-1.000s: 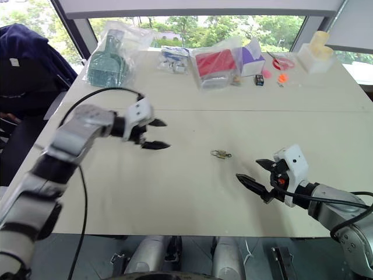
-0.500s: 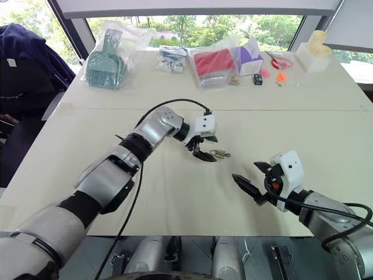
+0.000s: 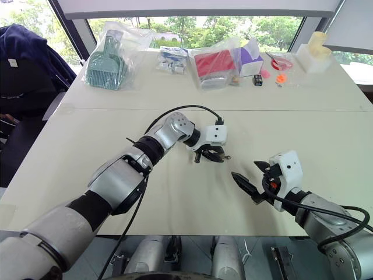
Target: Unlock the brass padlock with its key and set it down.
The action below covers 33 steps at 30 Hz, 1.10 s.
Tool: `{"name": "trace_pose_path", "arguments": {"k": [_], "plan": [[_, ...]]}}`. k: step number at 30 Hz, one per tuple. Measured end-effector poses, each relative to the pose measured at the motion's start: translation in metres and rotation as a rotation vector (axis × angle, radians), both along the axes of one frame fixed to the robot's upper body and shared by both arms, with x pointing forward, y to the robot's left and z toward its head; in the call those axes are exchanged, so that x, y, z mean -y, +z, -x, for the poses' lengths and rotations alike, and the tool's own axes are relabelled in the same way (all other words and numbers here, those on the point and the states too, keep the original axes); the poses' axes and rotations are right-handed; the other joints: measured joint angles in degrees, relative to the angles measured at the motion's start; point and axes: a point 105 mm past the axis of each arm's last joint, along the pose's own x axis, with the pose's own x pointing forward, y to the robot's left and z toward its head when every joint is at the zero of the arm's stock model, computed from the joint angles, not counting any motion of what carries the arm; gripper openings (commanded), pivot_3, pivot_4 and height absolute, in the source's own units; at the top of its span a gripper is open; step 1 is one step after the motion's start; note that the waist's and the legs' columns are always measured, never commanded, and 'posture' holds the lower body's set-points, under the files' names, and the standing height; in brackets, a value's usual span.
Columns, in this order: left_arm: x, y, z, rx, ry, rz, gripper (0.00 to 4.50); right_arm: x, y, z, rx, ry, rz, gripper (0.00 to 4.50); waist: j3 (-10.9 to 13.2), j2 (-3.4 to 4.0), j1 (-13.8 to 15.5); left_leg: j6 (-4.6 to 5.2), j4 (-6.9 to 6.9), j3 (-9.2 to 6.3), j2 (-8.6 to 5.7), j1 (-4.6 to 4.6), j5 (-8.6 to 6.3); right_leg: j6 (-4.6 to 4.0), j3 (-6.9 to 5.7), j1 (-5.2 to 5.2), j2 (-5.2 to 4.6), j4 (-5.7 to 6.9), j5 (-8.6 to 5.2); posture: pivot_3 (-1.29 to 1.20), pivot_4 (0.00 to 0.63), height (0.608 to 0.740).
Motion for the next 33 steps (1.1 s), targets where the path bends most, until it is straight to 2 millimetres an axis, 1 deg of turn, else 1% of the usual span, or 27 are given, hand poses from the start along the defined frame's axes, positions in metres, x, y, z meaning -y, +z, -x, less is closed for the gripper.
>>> {"name": "trace_pose_path", "arguments": {"k": [5, 8, 10, 12, 14, 16, 18, 21, 27, 31, 32, 33], "plan": [[-0.008, 0.003, -0.005, 0.074, -0.029, -0.020, 0.77, -0.006, 0.006, -0.007, 0.034, -0.012, -0.062, 4.50, -0.02, -0.01, -0.35, 0.00, -0.01, 0.00, 0.07, 0.03, 0.00, 0.00, 0.00, -0.01, 0.05, 0.03, 0.00, 0.00, 0.150, 0.735], [-0.021, 0.007, -0.011, 0.127, -0.015, 0.061, 0.77, -0.014, 0.021, -0.022, 0.104, -0.072, -0.296, 4.50, -0.05, -0.02, -1.05, -0.01, -0.04, 0.01, 0.13, 0.05, 0.00, -0.03, 0.00, -0.06, 0.06, 0.07, 0.02, 0.00, 0.150, 0.735], [-0.029, 0.018, -0.013, 0.116, 0.019, 0.219, 0.77, -0.018, 0.026, -0.031, 0.119, -0.110, -0.429, 4.50, -0.04, 0.00, -1.51, -0.04, -0.08, 0.00, 0.13, -0.07, 0.02, 0.00, 0.00, -0.21, 0.02, 0.13, 0.05, 0.00, 0.150, 0.735], [-0.032, 0.032, -0.012, 0.131, 0.024, 0.322, 0.77, -0.020, 0.027, -0.036, 0.113, -0.134, -0.497, 4.50, -0.04, 0.00, -1.36, -0.06, -0.07, 0.01, 0.04, -0.17, 0.03, 0.16, 0.00, -0.31, -0.06, 0.24, 0.14, 0.00, 0.150, 0.735], [-0.036, 0.047, -0.010, 0.182, 0.020, 0.401, 0.77, -0.024, 0.030, -0.041, 0.115, -0.163, -0.586, 4.50, -0.04, 0.01, -1.48, -0.05, -0.07, 0.04, -0.01, -0.17, 0.03, 0.18, 0.01, -0.28, -0.09, 0.19, 0.16, 0.00, 0.150, 0.735], [-0.042, 0.061, -0.004, 0.235, 0.038, 0.484, 0.77, -0.029, 0.034, -0.050, 0.112, -0.202, -0.713, 4.50, -0.06, 0.04, -1.66, -0.06, -0.08, 0.06, -0.02, -0.14, 0.03, 0.17, 0.03, -0.23, -0.09, 0.15, 0.16, 0.00, 0.150, 0.735], [-0.043, 0.066, 0.003, 0.255, 0.063, 0.536, 0.77, -0.034, 0.036, -0.057, 0.104, -0.221, -0.785, 4.50, -0.06, 0.06, -1.53, -0.06, -0.07, 0.04, -0.03, -0.13, 0.03, 0.16, 0.02, -0.21, -0.08, 0.18, 0.16, 0.00, 0.150, 0.735], [-0.045, 0.069, 0.010, 0.267, 0.105, 0.582, 0.77, -0.040, 0.039, -0.062, 0.103, -0.228, -0.840, 4.50, -0.05, 0.06, -1.49, -0.07, -0.06, 0.02, -0.03, -0.10, 0.04, 0.15, 0.02, -0.18, -0.04, 0.21, 0.15, 0.00, 0.150, 0.735], [-0.043, 0.090, 0.017, 0.313, 0.152, 0.650, 0.77, -0.045, 0.038, -0.064, 0.083, -0.227, -0.860, 4.50, -0.06, 0.08, -1.64, -0.08, -0.07, 0.03, -0.03, -0.06, 0.05, 0.16, 0.02, -0.15, 0.04, 0.23, 0.15, 0.00, 0.150, 0.735], [-0.045, 0.091, 0.020, 0.311, 0.168, 0.667, 0.77, -0.048, 0.040, -0.065, 0.082, -0.218, -0.868, 4.50, -0.07, 0.09, -1.65, -0.10, -0.08, 0.02, -0.02, -0.02, 0.07, 0.16, 0.02, -0.11, 0.06, 0.24, 0.14, 0.00, 0.150, 0.735], [-0.046, 0.090, 0.021, 0.301, 0.170, 0.667, 0.77, -0.048, 0.041, -0.065, 0.084, -0.217, -0.872, 3.97, -0.07, 0.09, -1.60, -0.11, -0.07, 0.02, -0.03, -0.02, 0.07, 0.16, 0.02, -0.10, 0.07, 0.24, 0.14, 0.00, 0.150, 0.735], [-0.046, 0.089, 0.022, 0.298, 0.171, 0.665, 0.77, -0.048, 0.042, -0.065, 0.087, -0.213, -0.880, 3.66, -0.07, 0.09, -1.58, -0.11, -0.07, 0.02, -0.02, -0.02, 0.07, 0.16, 0.02, -0.10, 0.07, 0.23, 0.14, 0.00, 0.150, 0.735]]}}
